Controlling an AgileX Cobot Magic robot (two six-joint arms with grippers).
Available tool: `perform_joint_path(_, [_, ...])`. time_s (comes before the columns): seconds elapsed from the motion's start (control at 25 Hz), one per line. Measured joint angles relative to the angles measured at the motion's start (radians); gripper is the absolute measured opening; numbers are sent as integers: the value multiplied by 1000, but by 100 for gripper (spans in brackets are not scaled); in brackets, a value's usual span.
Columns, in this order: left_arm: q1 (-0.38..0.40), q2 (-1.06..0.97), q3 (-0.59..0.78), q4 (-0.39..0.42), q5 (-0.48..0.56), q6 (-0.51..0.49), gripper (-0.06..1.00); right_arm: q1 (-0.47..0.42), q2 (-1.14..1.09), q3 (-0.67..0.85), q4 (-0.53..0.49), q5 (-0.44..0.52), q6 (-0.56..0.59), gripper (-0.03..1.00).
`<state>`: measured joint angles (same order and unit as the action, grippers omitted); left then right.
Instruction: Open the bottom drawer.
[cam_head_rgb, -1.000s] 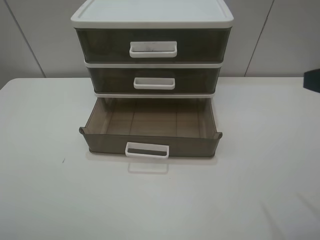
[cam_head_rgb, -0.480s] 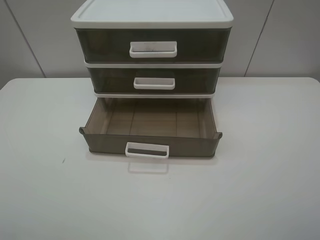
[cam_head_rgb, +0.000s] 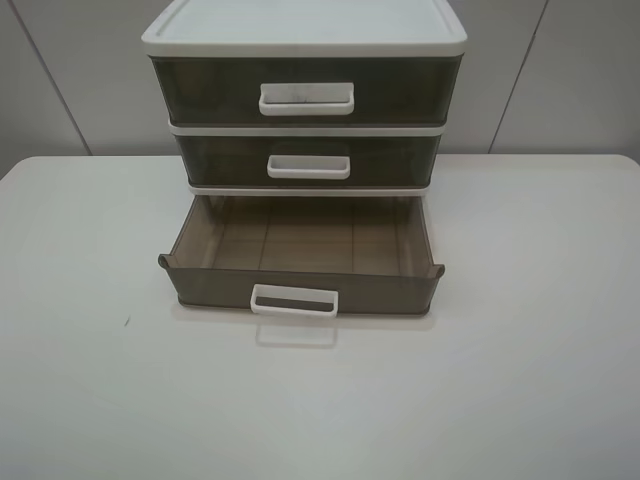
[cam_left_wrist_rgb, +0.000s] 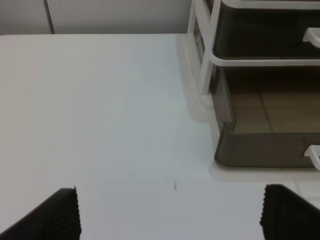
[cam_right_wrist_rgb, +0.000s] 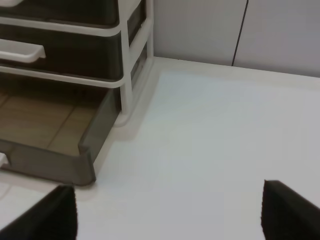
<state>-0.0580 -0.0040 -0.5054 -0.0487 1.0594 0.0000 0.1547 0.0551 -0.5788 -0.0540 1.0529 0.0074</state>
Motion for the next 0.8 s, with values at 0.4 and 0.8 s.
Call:
perform_joint_path(0.4, [0,0,0,0,0,0,74,-50,-59,57,-1,15,0,73])
perform_joint_path(0.8, [0,0,0,0,0,0,74,-169,-59,57,-5,14,-14,73])
